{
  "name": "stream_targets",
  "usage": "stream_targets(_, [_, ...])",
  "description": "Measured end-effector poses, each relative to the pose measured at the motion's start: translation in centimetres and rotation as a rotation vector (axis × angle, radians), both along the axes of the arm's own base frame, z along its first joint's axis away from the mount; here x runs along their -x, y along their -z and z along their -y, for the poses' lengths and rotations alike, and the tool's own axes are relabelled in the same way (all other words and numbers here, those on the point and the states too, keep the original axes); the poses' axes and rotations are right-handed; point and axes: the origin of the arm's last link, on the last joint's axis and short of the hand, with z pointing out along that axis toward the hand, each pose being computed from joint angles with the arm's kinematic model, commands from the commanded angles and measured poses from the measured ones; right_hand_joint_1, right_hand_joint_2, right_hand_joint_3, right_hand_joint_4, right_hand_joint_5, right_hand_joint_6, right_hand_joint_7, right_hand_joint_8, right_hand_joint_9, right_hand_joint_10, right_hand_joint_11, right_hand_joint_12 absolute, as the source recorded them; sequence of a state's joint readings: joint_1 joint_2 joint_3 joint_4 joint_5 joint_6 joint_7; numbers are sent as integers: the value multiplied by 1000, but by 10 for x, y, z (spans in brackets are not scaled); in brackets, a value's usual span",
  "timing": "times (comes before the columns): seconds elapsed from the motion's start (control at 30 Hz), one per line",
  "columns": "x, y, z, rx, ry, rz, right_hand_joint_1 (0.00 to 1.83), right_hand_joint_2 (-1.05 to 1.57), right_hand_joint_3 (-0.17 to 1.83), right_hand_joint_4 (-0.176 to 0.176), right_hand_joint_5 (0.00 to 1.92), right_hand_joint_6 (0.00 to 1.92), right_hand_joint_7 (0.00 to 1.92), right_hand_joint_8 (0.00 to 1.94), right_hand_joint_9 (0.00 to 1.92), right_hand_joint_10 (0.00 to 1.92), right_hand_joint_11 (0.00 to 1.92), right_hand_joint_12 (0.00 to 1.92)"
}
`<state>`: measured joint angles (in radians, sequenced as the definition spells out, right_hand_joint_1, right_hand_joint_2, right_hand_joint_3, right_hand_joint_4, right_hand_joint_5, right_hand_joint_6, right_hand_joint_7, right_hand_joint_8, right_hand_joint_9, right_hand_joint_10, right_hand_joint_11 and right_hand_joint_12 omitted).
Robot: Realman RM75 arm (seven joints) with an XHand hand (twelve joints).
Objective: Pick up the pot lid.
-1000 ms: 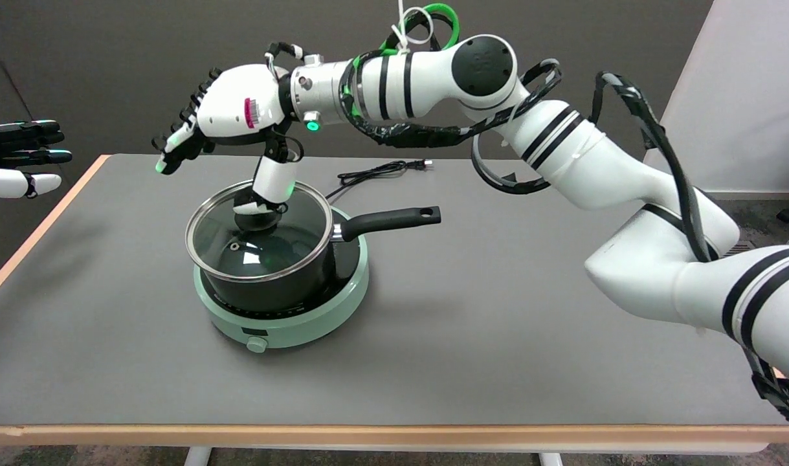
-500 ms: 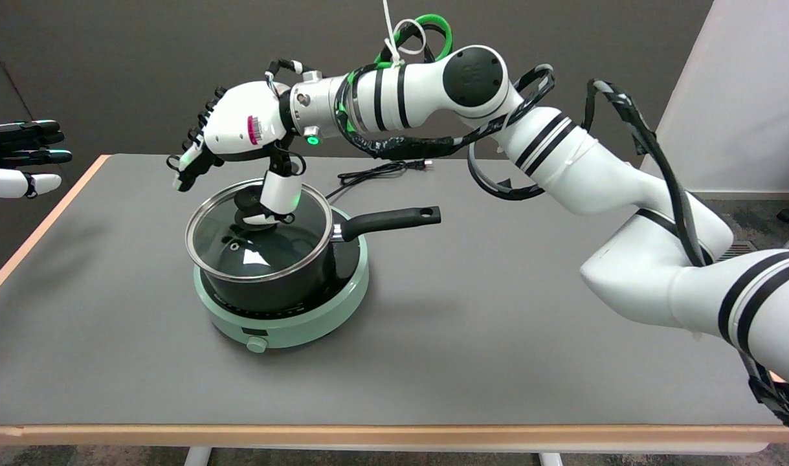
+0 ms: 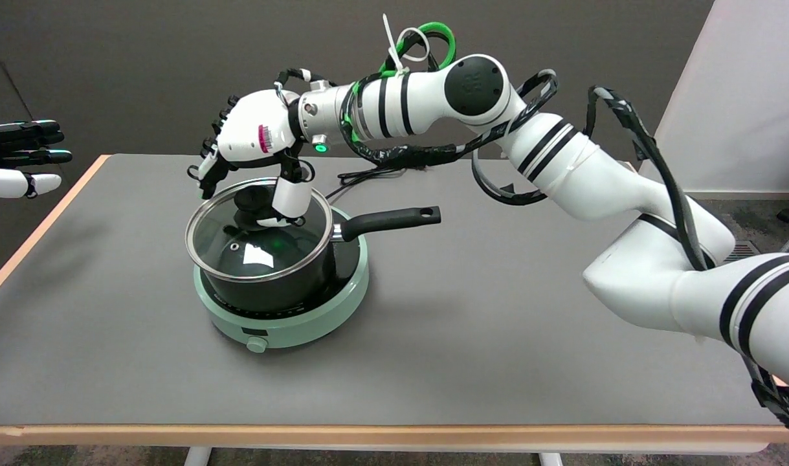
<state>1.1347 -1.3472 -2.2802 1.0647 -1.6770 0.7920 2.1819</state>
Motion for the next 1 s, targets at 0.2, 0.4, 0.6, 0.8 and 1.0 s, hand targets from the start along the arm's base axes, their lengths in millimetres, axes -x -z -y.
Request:
stream_targets(0.2, [4,-4,2,12,-1,-15,779,592,941,141,508,237,605,189,643,385,455,967])
stream_targets(0.4, [8,-7,3,24,-5,-28,730,605,973,146,500,276,599,208,631,420,461,945])
stream_targets(0.6, [11,-10,4,32,-6,-39,769,614,947,153,539,287,627,201,651,407,458,956])
stream_targets(0.8, [12,-12,5,40,-8,-45,812,643,896,170,606,377,691,225,691,418,456,965])
stream_targets(1.0, [13,-15,6,48,-10,-47,823,674,856,176,648,499,769,296,730,487,469,972])
